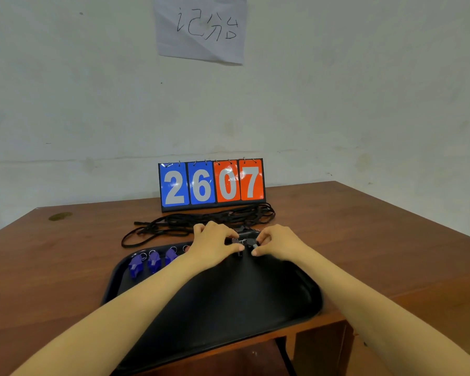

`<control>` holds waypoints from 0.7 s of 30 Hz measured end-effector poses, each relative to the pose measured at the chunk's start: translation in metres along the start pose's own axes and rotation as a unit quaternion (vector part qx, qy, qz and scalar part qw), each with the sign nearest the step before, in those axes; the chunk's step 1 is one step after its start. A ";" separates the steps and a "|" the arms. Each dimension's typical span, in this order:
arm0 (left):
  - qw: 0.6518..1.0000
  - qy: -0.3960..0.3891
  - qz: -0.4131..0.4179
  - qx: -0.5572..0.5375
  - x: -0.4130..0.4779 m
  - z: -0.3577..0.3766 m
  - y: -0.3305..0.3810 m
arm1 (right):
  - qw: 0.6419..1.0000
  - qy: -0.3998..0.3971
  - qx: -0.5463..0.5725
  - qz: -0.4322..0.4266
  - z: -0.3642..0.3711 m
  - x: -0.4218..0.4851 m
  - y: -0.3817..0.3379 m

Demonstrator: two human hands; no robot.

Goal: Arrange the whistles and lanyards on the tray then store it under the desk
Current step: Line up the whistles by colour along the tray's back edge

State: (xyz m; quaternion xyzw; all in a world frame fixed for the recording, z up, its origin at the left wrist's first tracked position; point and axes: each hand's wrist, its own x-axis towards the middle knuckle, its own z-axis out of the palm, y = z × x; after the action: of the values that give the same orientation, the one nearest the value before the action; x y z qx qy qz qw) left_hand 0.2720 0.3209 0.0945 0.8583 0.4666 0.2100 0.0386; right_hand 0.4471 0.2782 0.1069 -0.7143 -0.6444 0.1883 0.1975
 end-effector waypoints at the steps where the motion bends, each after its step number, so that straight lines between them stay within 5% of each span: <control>1: 1.000 -0.003 0.007 0.012 0.000 0.001 0.000 | 1.000 0.006 -0.012 0.002 0.002 0.001 -0.001; 11: 0.999 -0.027 0.016 0.033 -0.001 -0.001 0.001 | 0.993 0.058 -0.102 0.010 0.011 0.005 -0.003; 21: 1.000 -0.002 0.004 -0.018 0.007 -0.006 0.001 | 0.996 0.072 -0.061 -0.002 -0.005 0.010 -0.002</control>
State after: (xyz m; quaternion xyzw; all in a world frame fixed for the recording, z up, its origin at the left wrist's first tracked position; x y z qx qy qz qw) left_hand 0.2738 0.3251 0.1022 0.8599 0.4591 0.2167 0.0541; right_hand 0.4487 0.2880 0.1118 -0.7353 -0.6402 0.0965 0.2002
